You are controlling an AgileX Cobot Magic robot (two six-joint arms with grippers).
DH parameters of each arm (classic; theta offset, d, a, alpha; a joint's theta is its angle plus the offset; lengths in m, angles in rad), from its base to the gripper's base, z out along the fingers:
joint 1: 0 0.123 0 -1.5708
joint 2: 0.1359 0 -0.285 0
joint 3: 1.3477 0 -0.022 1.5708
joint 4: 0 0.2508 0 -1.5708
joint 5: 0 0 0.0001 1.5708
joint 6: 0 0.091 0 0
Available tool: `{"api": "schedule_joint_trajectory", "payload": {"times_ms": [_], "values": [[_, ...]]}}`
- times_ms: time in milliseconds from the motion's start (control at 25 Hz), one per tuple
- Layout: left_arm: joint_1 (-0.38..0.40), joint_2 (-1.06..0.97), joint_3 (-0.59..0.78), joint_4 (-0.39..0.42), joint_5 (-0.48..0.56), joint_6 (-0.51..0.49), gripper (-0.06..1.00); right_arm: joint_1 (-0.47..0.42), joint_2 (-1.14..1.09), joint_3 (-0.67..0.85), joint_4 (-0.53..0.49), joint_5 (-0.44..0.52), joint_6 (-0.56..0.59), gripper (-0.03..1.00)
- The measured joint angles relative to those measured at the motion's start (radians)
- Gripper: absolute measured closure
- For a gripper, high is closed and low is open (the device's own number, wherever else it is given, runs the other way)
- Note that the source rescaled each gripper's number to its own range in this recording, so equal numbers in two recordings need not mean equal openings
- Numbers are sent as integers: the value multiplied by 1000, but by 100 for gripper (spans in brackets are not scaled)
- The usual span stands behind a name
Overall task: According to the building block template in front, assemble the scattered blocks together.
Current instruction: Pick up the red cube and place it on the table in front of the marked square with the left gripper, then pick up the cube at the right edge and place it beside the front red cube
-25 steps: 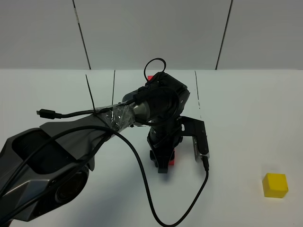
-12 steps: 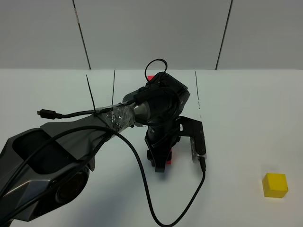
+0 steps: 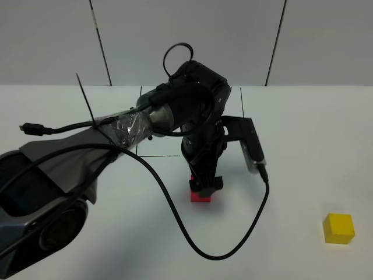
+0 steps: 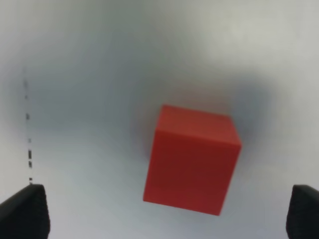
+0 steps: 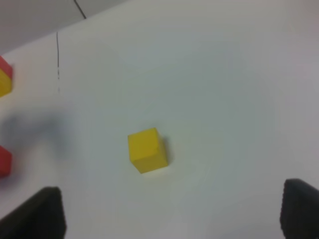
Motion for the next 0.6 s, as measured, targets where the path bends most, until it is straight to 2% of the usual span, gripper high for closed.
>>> {"api": "schedule_joint_trajectory", "payload": {"times_ms": [80, 200, 320, 480, 600], "values": [[0, -54, 0, -43, 1, -40, -4, 0, 0, 0, 0, 0, 0, 24], [5, -132, 0, -48, 2, -85, 0, 0, 0, 0, 0, 0, 0, 24], [51, -211, 2, -43, 2, -138, 2, 0, 0, 0, 0, 0, 0, 24], [179, -329, 72, -37, -6, -194, 3, 0, 0, 0, 0, 0, 0, 24], [323, -421, 176, -36, -73, -234, 4, 0, 0, 0, 0, 0, 0, 24]]}}
